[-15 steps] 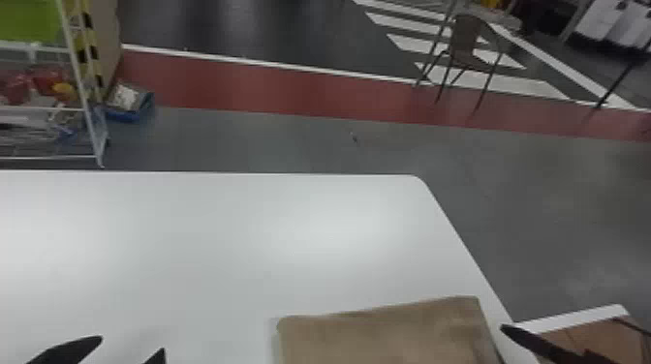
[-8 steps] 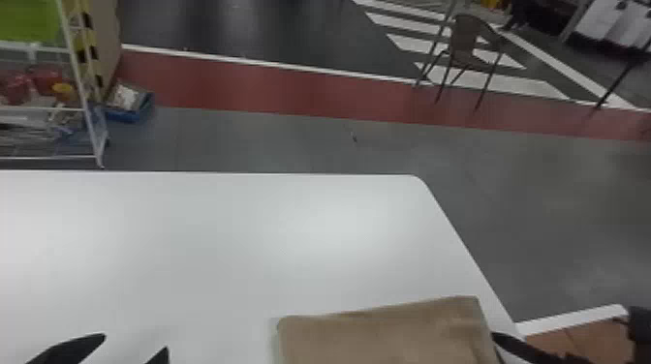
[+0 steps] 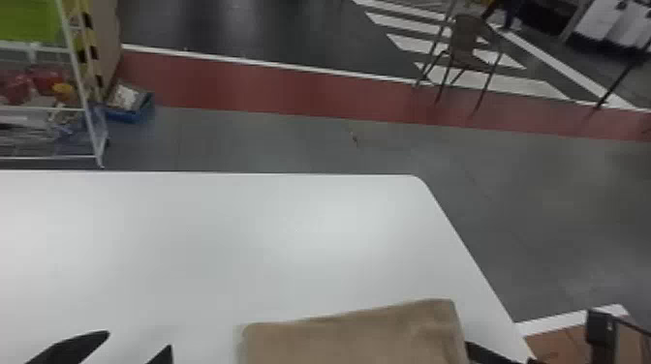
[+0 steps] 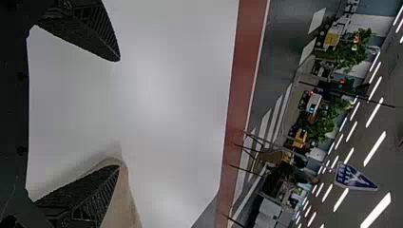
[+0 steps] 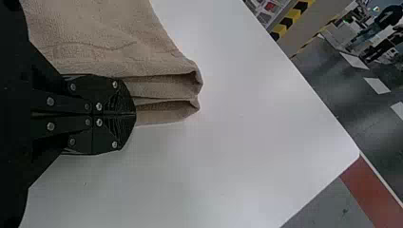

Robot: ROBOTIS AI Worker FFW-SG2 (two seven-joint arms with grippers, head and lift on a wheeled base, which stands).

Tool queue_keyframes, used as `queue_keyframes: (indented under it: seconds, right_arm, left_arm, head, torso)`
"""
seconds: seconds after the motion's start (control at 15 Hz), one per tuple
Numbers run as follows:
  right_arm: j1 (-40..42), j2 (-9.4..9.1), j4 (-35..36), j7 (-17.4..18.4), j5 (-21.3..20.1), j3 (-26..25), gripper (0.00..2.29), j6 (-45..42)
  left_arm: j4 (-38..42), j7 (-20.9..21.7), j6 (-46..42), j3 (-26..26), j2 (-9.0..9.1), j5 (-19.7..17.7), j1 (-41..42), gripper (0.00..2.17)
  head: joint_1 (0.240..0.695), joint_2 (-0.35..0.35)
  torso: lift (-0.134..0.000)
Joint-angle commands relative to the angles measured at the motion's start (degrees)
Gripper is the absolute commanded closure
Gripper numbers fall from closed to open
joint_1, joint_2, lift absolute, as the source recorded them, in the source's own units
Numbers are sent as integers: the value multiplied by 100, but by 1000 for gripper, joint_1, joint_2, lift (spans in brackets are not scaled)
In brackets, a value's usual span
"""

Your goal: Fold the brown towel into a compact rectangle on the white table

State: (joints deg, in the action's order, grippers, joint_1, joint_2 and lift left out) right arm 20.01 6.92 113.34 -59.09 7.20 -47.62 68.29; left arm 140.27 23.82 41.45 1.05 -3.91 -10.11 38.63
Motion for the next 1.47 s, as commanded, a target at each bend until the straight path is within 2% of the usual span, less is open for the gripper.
queue_keyframes:
  seconds: [0.0,0.27,0.4,0.67,1.07,1.2,1.33,1.4]
  right_arm:
    - [73,-192,346,-24,54,148,1949,321]
    - [249,-587,830,-24,80,543,1949,655]
    - [301,-666,909,2,80,754,1949,673]
    - [310,-698,1085,64,54,1071,1949,866]
    - [407,-698,1243,169,19,1501,1949,936]
    - [556,-698,1436,169,71,1501,1949,972]
    - [635,-698,1594,143,230,1264,1943,1042]
    - [644,-698,1603,125,405,1071,1798,1077]
  left_arm:
    - [0,0,0,0,4,0,-5,83]
    - [0,9,-123,36,4,-9,39,87]
    - [-9,35,-193,44,4,-9,74,90]
    - [-53,35,-351,132,-5,0,162,90]
    - [-26,0,-633,370,-137,44,364,90]
    - [-26,0,-721,466,-163,53,408,90]
    - [-26,-26,-756,642,-233,123,443,174]
    - [-53,-70,-896,721,-268,185,478,232]
  head:
    - [695,-350]
    - [695,-350]
    - [695,-350]
    - [695,-350]
    - [695,-350]
    - [695,-350]
    - [695,-350]
    - [695,-350]
  torso:
    - [-123]
    - [-123]
    - [-123]
    - [-123]
    - [-123]
    - [-123]
    - [-123]
    - [-123]
